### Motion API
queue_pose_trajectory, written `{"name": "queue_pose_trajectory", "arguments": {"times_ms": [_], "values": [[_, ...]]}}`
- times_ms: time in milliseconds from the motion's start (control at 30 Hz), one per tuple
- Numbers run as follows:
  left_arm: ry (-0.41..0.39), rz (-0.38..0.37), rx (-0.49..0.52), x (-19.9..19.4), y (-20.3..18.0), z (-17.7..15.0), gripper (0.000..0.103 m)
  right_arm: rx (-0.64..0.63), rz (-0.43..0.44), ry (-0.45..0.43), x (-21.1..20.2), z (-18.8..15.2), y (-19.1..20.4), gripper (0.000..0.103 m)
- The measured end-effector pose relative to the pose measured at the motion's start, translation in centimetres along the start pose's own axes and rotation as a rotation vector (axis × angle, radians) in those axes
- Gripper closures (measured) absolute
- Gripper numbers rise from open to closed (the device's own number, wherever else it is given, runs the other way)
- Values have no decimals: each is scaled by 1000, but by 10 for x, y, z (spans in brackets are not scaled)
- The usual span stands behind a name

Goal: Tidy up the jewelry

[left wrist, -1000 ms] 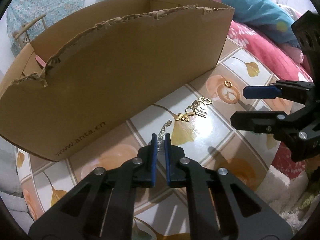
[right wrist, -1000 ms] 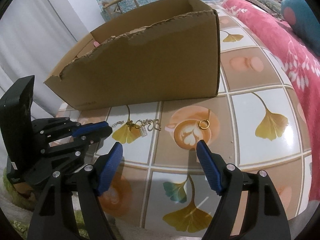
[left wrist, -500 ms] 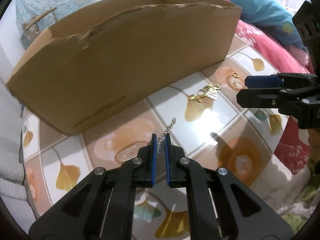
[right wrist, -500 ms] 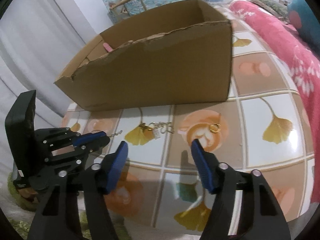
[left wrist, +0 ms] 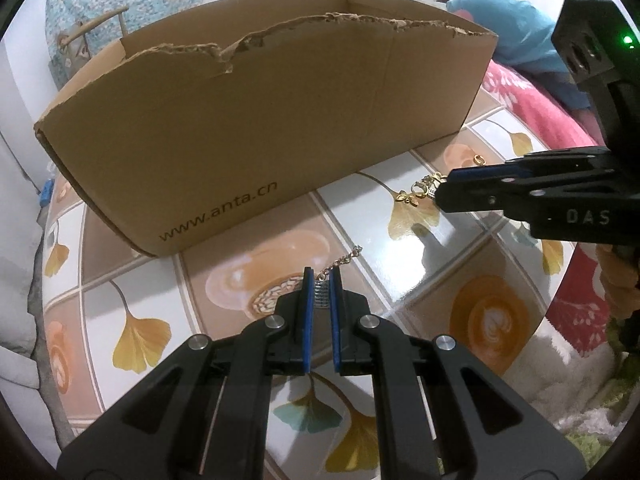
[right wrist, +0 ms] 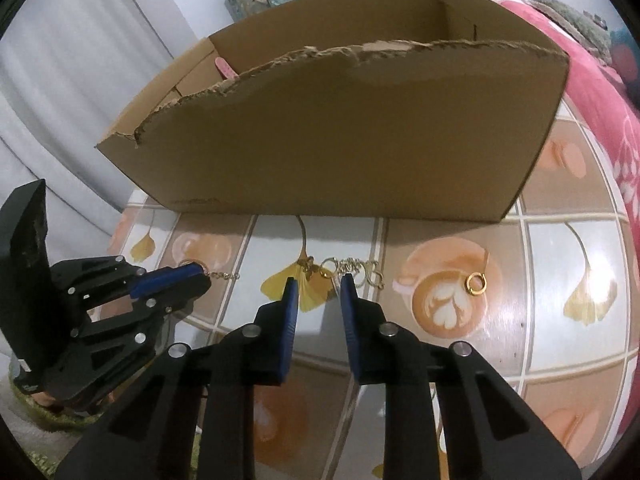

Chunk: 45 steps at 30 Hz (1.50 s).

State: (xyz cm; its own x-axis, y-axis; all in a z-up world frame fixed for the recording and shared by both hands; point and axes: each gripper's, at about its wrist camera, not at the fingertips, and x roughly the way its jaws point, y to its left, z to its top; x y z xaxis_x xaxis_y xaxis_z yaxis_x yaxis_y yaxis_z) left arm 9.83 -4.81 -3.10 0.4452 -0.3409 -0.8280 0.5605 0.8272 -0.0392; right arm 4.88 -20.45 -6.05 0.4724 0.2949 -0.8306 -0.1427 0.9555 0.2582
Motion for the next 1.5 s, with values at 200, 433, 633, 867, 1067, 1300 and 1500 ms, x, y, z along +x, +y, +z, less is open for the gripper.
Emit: {"name": "queue_pose_trajectory", "arguments": {"times_ms": [200,433,633,867,1067,1300,1500], "values": [[-7,-12,-1,-4,4,-2,96,-34,-34,24,10,3,5,90],[-9,-12,3,-4,4,-2,96,-56,-72,17,11,0,11,91],[-10,-12,0,-4,4,-2,96,-76,-77,31,12,-2,16,93],[-11,-9,3,-4,3,-1,96,-82,-77,62,13,-6,24,93],[-10,-10,3,-4,3,-2,96,-66,-54,89,6,-20,26,93],[-11,-8,5,-3,3,-1,96,-42,-19,129,-1,-38,28,93],[-11,-3,7,-2,1,0,96,-45,-24,135,-5,-42,25,93]]}}
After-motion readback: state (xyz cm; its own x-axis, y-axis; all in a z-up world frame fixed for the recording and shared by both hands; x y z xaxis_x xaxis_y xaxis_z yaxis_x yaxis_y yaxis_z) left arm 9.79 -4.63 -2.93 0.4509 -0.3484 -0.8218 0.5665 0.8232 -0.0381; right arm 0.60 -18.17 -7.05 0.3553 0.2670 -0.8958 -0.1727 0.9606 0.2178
